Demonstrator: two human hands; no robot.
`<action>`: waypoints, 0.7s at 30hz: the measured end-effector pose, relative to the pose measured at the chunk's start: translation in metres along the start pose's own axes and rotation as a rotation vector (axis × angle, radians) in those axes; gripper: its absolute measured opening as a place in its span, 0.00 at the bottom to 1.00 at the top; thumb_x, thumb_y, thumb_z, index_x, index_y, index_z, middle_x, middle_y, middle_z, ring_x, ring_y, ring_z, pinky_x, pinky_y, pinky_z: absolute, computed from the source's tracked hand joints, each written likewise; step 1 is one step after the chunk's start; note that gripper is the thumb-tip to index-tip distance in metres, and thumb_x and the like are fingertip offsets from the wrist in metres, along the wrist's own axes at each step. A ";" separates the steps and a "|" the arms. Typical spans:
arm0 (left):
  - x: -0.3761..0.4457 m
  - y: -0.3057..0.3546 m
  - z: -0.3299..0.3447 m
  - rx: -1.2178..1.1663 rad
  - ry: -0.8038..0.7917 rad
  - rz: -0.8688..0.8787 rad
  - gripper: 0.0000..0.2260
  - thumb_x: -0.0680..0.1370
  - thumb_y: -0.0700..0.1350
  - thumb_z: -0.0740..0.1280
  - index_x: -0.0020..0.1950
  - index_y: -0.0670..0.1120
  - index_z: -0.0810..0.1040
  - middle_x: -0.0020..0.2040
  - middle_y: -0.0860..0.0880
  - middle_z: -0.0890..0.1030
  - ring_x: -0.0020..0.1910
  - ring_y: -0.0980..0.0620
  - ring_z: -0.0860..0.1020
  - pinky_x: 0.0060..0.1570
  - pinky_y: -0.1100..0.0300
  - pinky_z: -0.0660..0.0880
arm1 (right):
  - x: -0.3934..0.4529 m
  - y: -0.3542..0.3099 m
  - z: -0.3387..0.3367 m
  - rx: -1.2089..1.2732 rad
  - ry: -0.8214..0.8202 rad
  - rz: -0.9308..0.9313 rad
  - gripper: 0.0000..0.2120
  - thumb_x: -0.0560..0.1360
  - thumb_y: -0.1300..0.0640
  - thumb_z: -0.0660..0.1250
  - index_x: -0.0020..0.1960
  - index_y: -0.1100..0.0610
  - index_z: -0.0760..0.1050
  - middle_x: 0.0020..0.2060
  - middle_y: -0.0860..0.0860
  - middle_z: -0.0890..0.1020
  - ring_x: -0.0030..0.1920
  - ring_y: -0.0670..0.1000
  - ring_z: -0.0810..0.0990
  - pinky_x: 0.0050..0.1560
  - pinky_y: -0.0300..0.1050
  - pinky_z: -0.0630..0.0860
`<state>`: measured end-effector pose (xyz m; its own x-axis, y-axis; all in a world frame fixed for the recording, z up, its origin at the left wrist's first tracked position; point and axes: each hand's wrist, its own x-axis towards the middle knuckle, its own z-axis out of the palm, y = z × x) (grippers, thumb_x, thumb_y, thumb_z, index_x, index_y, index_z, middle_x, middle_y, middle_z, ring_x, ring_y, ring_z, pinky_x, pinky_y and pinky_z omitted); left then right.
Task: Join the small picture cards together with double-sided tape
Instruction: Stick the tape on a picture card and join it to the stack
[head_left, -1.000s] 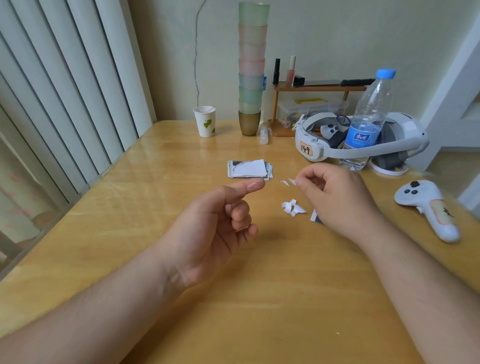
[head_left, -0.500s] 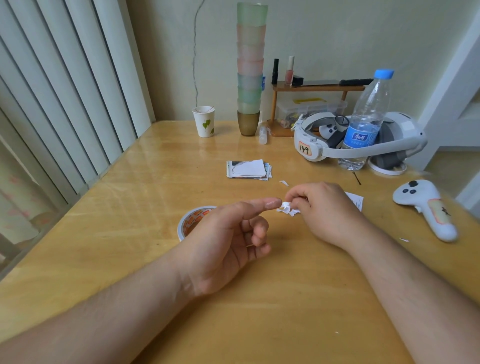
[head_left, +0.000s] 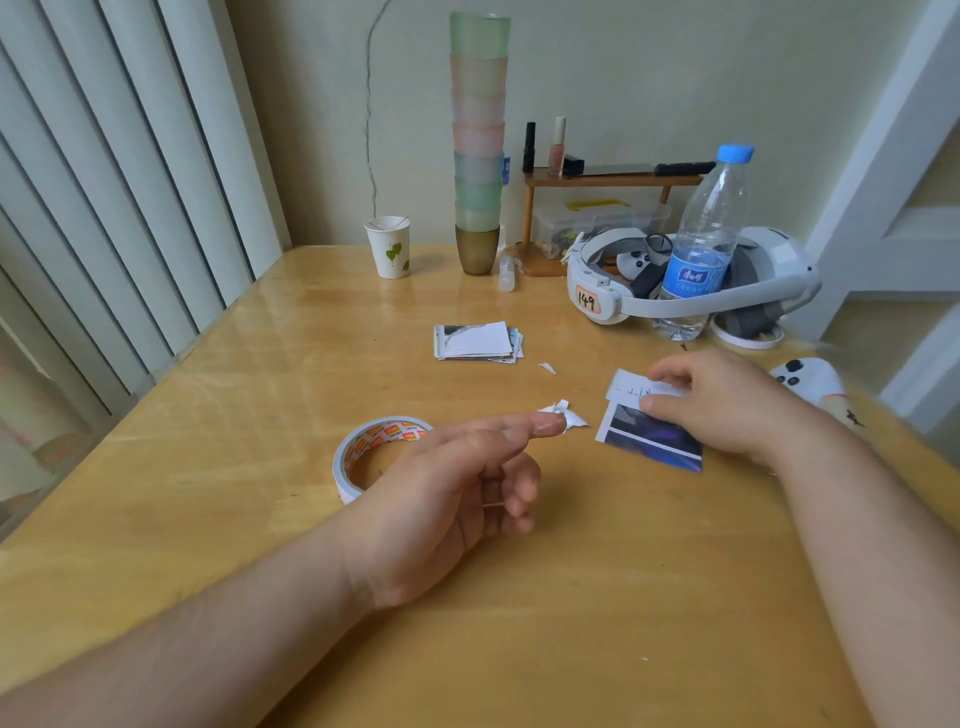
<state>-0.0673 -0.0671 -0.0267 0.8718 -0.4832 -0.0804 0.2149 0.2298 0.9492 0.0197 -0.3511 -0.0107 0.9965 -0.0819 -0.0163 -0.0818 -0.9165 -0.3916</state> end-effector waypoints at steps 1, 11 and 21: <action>0.000 0.000 0.000 0.018 -0.006 0.009 0.18 0.78 0.50 0.66 0.65 0.47 0.85 0.39 0.46 0.76 0.38 0.50 0.74 0.47 0.53 0.75 | 0.004 0.003 0.004 -0.040 -0.016 0.010 0.10 0.75 0.39 0.71 0.52 0.42 0.79 0.57 0.51 0.78 0.57 0.56 0.77 0.57 0.52 0.74; 0.008 0.035 0.005 0.146 -0.069 0.033 0.17 0.78 0.47 0.67 0.64 0.49 0.85 0.40 0.45 0.76 0.38 0.50 0.75 0.49 0.52 0.76 | 0.012 0.007 0.011 0.110 -0.004 0.173 0.21 0.68 0.38 0.79 0.55 0.44 0.77 0.64 0.53 0.72 0.63 0.58 0.74 0.66 0.60 0.74; 0.029 0.027 0.020 -0.065 0.015 0.093 0.19 0.76 0.46 0.67 0.66 0.47 0.83 0.38 0.47 0.75 0.37 0.51 0.74 0.44 0.55 0.76 | 0.013 0.001 0.011 0.208 0.067 0.165 0.34 0.63 0.47 0.85 0.60 0.45 0.68 0.63 0.52 0.75 0.58 0.55 0.76 0.57 0.54 0.78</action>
<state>-0.0453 -0.0912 0.0027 0.8955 -0.4451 0.0018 0.1608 0.3272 0.9312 0.0325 -0.3487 -0.0212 0.9662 -0.2552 -0.0372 -0.2304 -0.7893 -0.5691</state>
